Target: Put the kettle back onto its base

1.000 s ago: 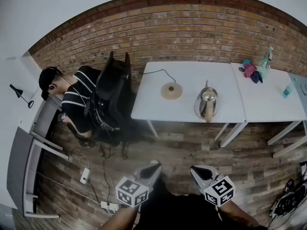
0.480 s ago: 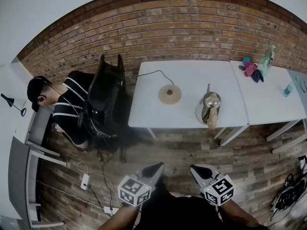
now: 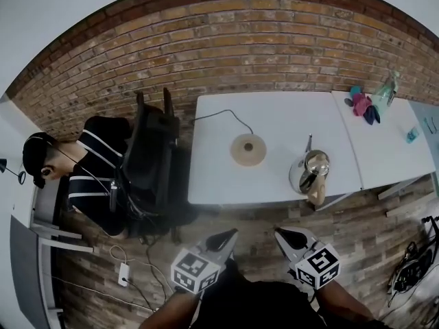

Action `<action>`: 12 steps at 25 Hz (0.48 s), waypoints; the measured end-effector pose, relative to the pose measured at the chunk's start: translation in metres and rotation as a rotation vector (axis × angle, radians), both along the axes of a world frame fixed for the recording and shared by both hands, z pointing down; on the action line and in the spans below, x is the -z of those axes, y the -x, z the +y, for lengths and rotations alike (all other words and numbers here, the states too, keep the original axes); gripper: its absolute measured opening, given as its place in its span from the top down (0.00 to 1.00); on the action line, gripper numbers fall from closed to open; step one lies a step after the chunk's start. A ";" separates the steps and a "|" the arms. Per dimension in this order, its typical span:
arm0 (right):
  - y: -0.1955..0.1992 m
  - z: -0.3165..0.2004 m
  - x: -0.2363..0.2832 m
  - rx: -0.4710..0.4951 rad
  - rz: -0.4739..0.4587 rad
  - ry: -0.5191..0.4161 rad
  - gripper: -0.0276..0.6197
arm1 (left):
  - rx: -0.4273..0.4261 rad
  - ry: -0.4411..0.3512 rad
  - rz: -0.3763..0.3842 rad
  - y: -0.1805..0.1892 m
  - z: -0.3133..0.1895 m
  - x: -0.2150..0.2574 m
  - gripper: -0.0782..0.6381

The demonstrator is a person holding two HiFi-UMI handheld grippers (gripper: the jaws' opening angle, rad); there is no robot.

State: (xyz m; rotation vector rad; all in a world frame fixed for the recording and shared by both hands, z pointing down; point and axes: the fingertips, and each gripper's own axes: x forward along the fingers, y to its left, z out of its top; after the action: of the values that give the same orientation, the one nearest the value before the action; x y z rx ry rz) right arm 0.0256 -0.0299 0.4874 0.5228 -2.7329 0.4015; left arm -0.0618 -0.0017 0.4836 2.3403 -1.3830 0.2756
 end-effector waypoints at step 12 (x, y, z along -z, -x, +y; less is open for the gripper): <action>0.117 -0.067 0.013 -0.110 0.015 -0.022 0.91 | -0.202 -0.013 0.054 0.079 -0.071 0.014 0.89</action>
State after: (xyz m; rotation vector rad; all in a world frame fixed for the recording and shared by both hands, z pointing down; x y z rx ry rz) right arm -0.0913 -0.0966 0.4744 0.6819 -2.7047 0.3936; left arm -0.1404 -0.0728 0.4692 2.4823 -1.1272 0.2597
